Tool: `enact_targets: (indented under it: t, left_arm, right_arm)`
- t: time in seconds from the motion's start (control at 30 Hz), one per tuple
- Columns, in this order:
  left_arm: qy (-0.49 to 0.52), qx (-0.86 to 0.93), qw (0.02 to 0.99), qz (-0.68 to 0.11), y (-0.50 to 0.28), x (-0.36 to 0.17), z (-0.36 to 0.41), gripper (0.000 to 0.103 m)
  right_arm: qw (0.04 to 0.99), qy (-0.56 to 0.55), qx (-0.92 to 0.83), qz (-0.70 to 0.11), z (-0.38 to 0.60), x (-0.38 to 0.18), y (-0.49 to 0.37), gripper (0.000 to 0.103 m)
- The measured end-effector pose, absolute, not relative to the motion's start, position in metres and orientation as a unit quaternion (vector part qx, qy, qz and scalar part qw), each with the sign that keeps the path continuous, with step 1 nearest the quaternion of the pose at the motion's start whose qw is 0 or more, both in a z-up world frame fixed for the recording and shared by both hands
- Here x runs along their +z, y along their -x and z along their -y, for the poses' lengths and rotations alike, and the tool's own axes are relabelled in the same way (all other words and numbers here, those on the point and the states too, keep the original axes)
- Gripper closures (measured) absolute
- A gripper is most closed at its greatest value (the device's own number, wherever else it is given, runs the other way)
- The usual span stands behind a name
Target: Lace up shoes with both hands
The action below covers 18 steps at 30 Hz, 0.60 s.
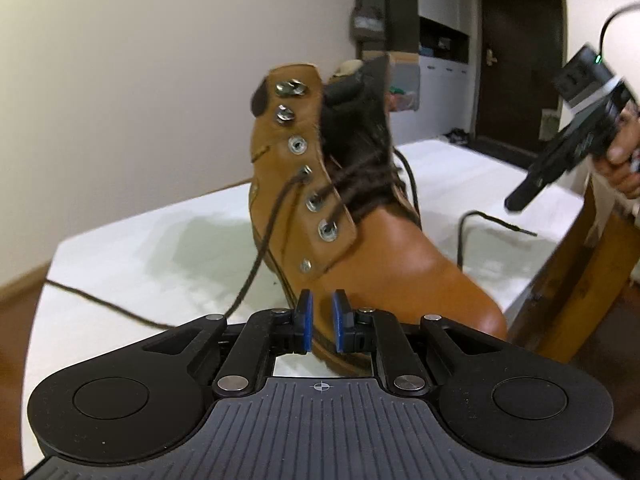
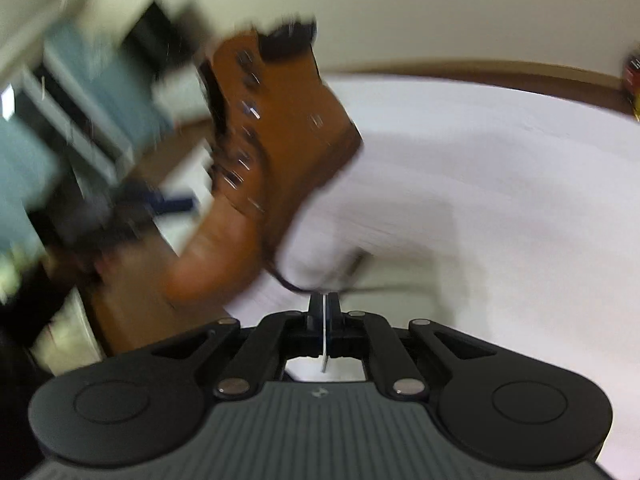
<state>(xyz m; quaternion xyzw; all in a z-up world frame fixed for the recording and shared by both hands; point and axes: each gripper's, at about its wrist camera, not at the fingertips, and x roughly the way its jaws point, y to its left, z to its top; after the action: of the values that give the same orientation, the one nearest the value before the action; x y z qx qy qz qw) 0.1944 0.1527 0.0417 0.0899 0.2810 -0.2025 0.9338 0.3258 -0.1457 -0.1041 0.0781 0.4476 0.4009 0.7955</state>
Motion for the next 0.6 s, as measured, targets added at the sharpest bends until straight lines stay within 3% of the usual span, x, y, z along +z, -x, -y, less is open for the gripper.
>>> enact_targets:
  t: [0.17,0.27,0.33,0.47,0.6]
  left_arm:
    - [-0.089,-0.169,0.943,-0.272,-0.184,0.029,-0.152,0.091]
    - [-0.075,-0.163,0.943,-0.279,-0.187,0.019,-0.148,0.096]
    - [-0.076,-0.156,0.946,-0.275,-0.187,0.017,-0.144,0.098]
    - [-0.079,-0.151,0.947,-0.274,-0.188,0.017,-0.138,0.103]
    - [-0.089,-0.155,0.946,-0.272,-0.187,0.016,-0.129,0.103]
  right_arm:
    - [0.801,-0.261,0.381,-0.381,0.152,-0.122,-0.284,0.101]
    - [0.808,-0.307,0.367,-0.344,0.152,-0.125,-0.268,0.101]
    - [0.825,-0.284,0.348,-0.343,0.156,-0.116,-0.266,0.099]
    - [0.879,-0.133,0.298,-0.348,0.157,-0.091,-0.271,0.087]
    - [0.899,-0.065,0.232,-0.366,0.168,-0.087,-0.276,0.085]
